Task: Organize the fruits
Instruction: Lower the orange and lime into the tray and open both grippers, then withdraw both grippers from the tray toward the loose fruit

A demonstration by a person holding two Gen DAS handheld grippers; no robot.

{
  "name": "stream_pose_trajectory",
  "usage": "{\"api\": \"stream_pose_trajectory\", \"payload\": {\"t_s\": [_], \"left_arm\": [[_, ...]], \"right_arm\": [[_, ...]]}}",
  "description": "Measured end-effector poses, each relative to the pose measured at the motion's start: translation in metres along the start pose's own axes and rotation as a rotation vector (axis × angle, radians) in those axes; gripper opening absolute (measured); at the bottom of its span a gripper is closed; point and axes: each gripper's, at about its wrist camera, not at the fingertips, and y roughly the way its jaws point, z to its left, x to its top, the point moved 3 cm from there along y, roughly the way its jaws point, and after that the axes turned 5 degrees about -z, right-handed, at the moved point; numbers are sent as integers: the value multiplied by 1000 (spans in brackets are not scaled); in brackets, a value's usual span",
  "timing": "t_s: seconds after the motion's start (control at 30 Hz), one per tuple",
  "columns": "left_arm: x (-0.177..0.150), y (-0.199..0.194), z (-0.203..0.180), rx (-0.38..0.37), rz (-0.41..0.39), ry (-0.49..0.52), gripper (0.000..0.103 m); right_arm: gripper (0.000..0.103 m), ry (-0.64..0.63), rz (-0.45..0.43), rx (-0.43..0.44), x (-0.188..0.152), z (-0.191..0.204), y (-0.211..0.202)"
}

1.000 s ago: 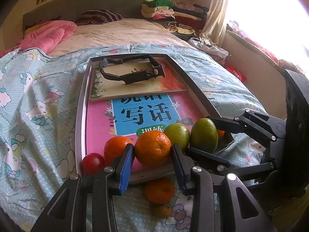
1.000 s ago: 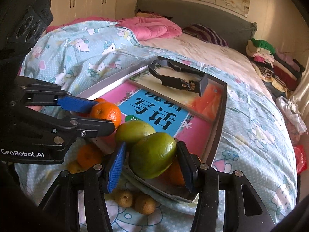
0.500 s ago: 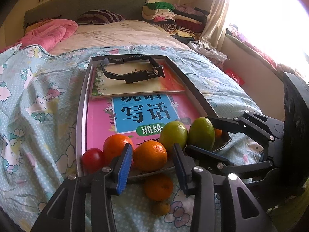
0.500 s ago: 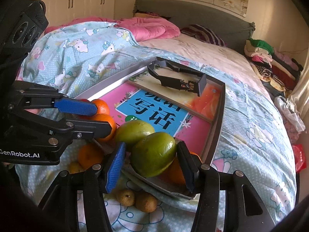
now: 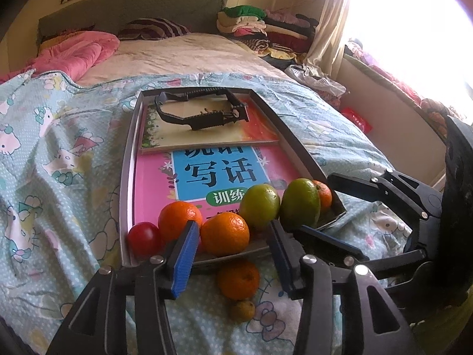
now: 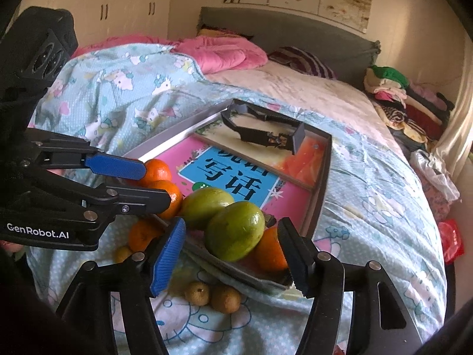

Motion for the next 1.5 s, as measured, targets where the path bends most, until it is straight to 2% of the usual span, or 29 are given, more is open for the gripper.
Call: {"api": "stream_pose_trajectory", "payload": {"t_s": [0.1,0.43,0.83,1.07,1.3,1.5], "left_arm": [[1,-5,-2,1,-11,3,50],[-1,-19,-3,15,-29,6,64],[-10,-35,4,15,-32,-7,66],[-14,-42,7,20,-38,-6,67],[-22,-48,9,19,-36,0,71],[-31,-49,10,14,-22,4,72]], "right_arm": [[70,28,-13,-2,0,-1,-8],[75,70,-54,-48,-5,0,-29],[79,118,-99,-76,-14,1,-57],[80,137,-121,-64,-21,9,-66],[85,178,-118,-31,-28,16,-71],[85,211,-75,-33,-39,17,-69]]}}
